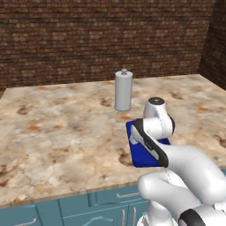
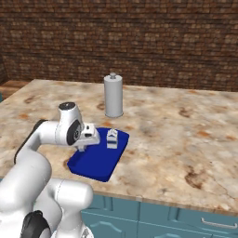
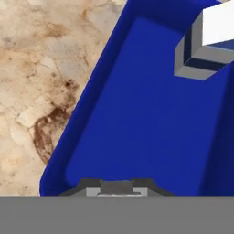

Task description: Take out the milk from the fridge and place it on the tray on the counter. Then take the sugar cube near the tray and place it in the tray.

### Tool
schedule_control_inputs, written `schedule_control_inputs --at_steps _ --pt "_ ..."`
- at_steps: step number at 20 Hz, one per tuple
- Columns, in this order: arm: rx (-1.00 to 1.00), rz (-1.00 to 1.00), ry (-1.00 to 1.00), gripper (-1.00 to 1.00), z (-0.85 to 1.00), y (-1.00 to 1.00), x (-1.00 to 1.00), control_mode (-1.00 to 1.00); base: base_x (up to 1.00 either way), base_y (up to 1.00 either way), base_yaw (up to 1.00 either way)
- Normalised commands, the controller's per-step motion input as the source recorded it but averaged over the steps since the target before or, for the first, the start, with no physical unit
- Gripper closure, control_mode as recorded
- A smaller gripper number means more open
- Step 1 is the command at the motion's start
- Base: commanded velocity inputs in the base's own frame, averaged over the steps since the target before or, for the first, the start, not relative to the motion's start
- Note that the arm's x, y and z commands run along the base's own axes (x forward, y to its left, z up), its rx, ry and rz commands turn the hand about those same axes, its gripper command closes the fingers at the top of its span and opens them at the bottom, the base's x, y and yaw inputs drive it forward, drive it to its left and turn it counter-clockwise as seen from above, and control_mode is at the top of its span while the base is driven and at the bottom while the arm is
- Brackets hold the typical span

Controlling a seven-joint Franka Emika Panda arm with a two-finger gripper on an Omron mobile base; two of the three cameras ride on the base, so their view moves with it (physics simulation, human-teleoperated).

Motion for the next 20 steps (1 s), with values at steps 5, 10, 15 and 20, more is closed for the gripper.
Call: schedule_control_inputs --at_steps 5,10,15,20 --pt "0.04 -0.01 -0.02 1.00 -0.20 -0.20 0.00 -1.00 0.00 0.00 0.00" --pt "0.01 -0.03 0.00 1.00 -0.16 -0.12 0.00 -1.00 0.00 0.00 0.00" --pt "0.00 -0.02 -0.01 1.00 -0.14 -0.02 0.01 -1.00 0.00 0.00 0.00" --pt "0.00 -0.01 -0.01 1.00 -0.17 -0.02 0.01 -1.00 0.00 0.00 0.00"
